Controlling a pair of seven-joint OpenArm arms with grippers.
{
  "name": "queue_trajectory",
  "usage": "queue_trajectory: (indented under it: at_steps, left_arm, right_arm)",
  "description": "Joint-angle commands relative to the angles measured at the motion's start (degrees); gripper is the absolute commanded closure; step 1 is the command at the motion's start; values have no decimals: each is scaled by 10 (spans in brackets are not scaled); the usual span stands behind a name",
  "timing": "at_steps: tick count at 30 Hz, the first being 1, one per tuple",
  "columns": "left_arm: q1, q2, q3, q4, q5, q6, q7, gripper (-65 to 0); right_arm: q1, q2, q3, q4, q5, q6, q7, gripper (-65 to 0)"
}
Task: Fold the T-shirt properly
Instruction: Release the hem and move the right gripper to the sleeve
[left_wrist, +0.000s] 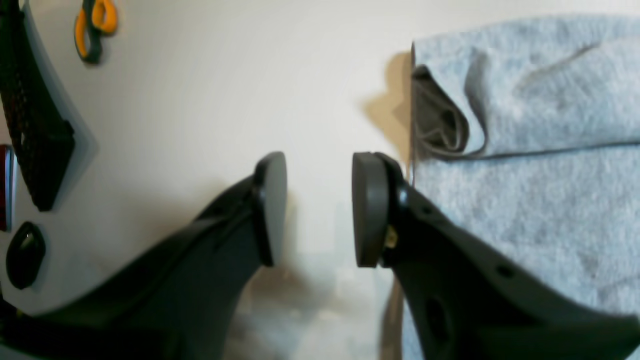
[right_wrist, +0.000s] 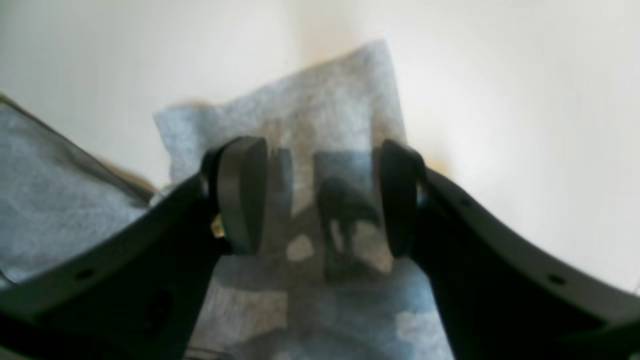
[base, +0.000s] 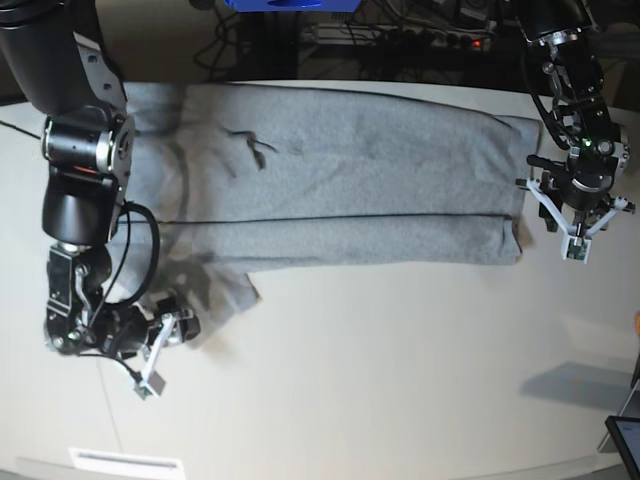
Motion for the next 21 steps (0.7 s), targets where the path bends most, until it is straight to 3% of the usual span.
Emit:
queue_trajectory:
  at_steps: [1, 11, 21]
  left_arm:
    - [-5, -9, -4, 10, 0, 5, -11, -220]
    - [5, -10, -4, 10, 3, 5, -11, -220]
    - [3, -10, -4, 7, 4, 5, -11, -220]
  right_arm:
    - [29, 2, -12, -9, 10, 4, 22, -344]
    - [66, 12, -67, -148, 7, 4, 150, -344]
    - [98, 38, -94, -148, 7, 4, 154, -344]
